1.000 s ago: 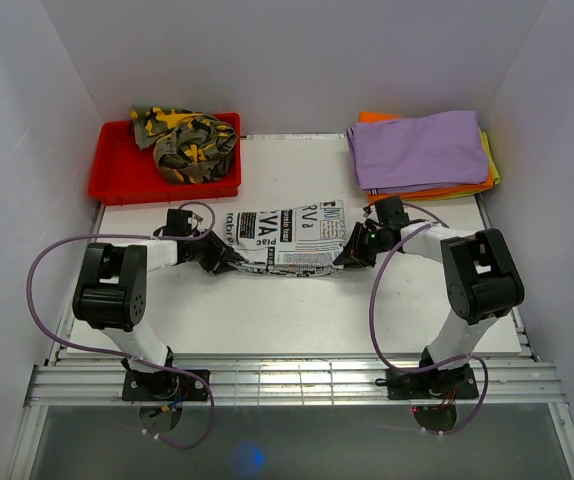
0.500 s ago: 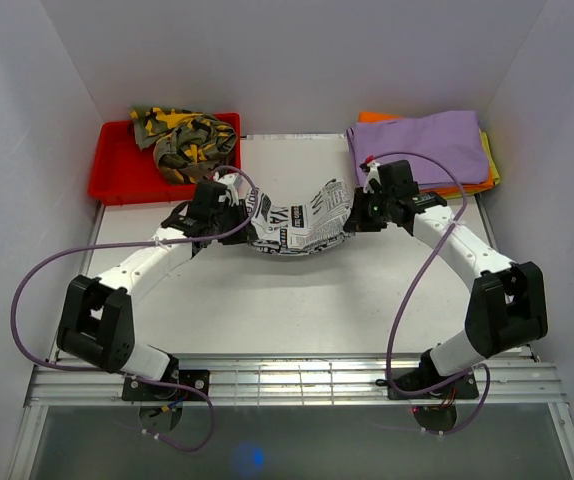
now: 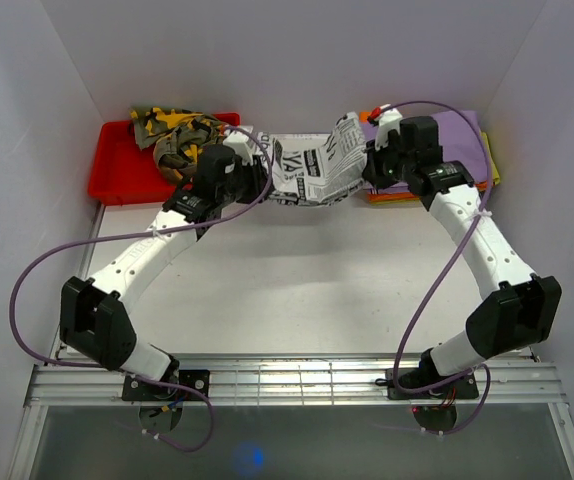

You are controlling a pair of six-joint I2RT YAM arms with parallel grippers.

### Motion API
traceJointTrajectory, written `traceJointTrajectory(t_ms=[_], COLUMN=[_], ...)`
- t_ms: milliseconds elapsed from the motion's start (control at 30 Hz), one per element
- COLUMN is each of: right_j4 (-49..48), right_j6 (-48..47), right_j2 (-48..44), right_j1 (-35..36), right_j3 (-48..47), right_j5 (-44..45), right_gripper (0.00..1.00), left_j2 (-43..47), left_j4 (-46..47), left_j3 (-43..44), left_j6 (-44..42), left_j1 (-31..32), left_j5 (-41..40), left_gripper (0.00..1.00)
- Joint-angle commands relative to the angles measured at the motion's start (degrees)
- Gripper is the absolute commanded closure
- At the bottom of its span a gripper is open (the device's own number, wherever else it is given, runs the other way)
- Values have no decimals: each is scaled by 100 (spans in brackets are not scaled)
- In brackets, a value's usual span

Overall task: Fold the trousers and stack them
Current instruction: Neatly place the folded trousers to the corner

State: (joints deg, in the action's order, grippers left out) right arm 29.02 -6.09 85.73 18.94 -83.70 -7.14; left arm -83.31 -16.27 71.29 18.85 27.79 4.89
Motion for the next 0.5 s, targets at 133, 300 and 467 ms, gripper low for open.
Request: traceJointTrajectory(t_ms=[133, 300, 467], right_j4=[-493, -844, -1292], right_j6=[-981, -1438, -1790], right_j2=[452, 1234, 1788], right_j1=[-1224, -2198, -2798], right_j3=[-1735, -2860, -3126], right_j5=[195, 116, 186], right_gripper=[92, 92, 92], left_j2=[-1379, -2654, -4189], left_j4=[1433, 2230, 2971], left_j3=[2147, 3382, 4480], left_j6=[-303, -242, -14], left_j1=[235, 516, 710], left_j5=[20, 144, 345], left_gripper=[100, 100, 100])
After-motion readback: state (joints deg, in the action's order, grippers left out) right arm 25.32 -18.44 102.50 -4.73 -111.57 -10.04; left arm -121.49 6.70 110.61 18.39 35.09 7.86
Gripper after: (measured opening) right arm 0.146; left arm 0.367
